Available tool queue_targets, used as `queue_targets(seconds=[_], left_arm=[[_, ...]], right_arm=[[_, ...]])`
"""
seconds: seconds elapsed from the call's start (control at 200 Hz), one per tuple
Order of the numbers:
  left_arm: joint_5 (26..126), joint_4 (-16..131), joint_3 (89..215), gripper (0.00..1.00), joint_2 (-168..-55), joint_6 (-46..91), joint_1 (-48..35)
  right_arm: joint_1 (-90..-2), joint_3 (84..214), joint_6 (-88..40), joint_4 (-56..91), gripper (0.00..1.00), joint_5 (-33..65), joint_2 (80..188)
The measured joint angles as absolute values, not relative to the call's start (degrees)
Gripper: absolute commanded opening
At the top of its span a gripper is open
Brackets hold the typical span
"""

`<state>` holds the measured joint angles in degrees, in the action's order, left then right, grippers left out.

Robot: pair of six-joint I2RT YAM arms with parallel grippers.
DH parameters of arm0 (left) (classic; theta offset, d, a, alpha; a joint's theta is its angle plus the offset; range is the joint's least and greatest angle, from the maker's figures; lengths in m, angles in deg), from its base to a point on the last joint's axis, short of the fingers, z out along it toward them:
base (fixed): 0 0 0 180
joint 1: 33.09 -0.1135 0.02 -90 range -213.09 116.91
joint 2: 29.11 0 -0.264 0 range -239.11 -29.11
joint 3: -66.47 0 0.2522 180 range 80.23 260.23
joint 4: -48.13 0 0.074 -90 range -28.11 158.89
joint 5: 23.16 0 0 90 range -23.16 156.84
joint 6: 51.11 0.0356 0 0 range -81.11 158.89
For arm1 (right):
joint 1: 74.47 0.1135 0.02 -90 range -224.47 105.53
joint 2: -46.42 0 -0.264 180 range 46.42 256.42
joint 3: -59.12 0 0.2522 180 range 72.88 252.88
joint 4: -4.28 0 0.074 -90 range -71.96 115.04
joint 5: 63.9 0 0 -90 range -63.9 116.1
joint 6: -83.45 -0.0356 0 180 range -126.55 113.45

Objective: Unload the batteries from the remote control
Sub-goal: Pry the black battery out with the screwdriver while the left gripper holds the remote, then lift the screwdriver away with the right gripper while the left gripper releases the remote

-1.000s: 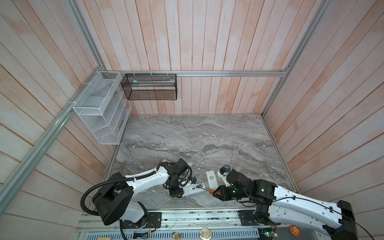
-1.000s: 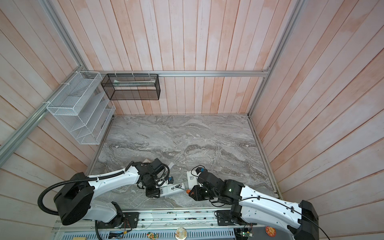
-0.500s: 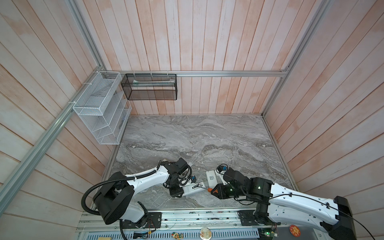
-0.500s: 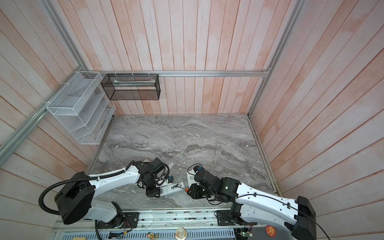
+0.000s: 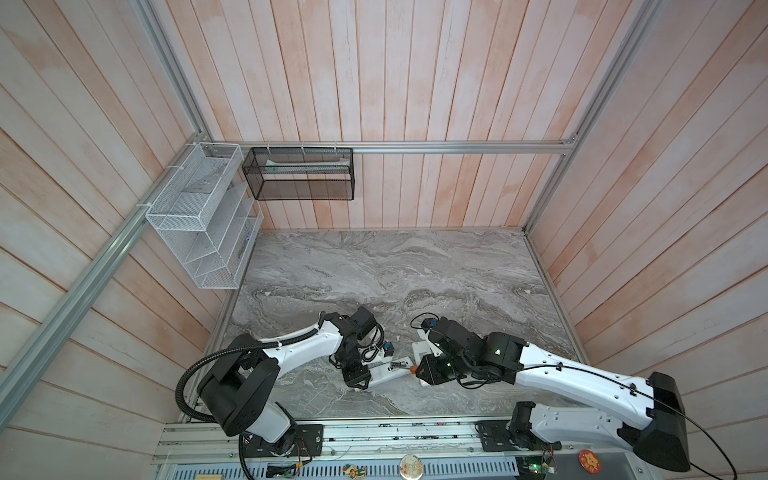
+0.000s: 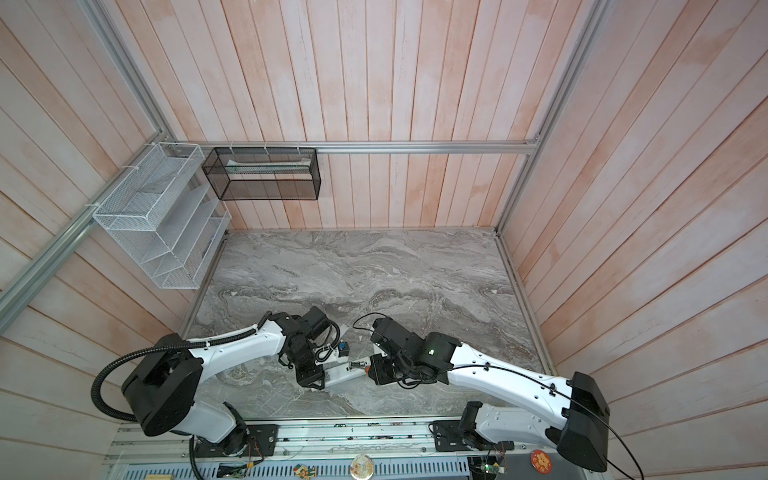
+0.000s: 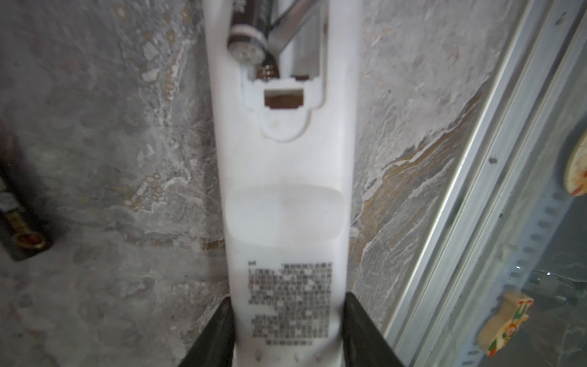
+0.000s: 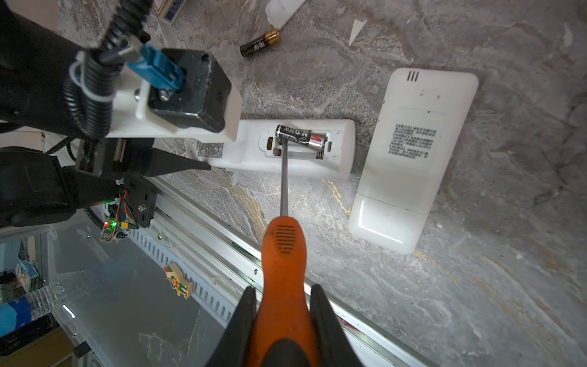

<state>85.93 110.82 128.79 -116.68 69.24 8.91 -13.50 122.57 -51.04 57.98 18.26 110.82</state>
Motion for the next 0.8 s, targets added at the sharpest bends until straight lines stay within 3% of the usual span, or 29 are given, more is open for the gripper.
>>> queue_targets(seconds=[0.435,0.795], left_arm=[[86.1,108.8,128.9,0.32,-116.8,69.1,8.9],[84.9,108.6,128.9,0.37,-116.9,69.0,8.9]], right_arm=[[-22.3,123.0,-46.1,63.1,0.00,16.3,107.3],[-23.0,123.7,-45.9,63.1,0.00,15.8,107.2]])
